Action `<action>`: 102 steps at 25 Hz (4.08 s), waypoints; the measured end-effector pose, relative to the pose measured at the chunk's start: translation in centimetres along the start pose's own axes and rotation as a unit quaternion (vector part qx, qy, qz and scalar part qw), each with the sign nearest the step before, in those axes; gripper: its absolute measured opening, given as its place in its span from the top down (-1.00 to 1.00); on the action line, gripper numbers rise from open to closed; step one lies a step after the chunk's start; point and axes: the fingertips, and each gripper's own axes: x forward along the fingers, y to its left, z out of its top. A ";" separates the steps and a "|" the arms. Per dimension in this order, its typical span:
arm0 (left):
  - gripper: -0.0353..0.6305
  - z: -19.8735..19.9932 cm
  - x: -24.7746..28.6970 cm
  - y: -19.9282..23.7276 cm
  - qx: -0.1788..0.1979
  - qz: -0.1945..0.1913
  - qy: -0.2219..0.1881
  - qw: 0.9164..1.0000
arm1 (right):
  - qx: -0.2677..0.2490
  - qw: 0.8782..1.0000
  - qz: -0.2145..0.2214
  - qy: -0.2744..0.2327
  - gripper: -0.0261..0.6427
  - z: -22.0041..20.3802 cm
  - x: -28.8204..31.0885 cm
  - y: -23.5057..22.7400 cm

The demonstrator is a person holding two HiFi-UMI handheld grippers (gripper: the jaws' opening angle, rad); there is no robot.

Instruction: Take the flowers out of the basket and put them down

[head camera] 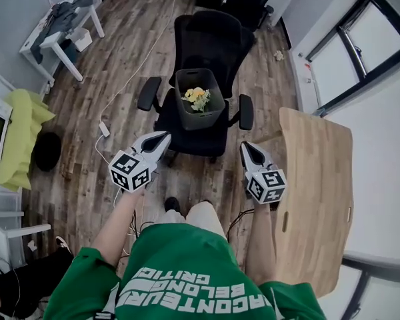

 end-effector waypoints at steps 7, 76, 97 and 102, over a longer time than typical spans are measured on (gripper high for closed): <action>0.85 0.8 5.4 7.0 0.001 0.018 0.003 1.000 | -0.002 1.000 0.019 0.003 0.90 1.9 8.9 -4.2; 0.84 3.7 28.6 36.7 -0.107 -0.045 0.060 0.991 | 0.004 0.989 0.033 0.146 0.90 4.5 50.0 -14.8; 0.84 -11.7 32.0 39.0 -0.176 -0.058 0.114 0.976 | 0.043 0.979 0.042 0.194 0.90 -9.6 56.3 -16.1; 0.84 -14.3 33.7 39.2 -0.174 -0.067 0.115 0.976 | 0.056 0.977 0.042 0.200 0.90 -13.1 57.6 -16.4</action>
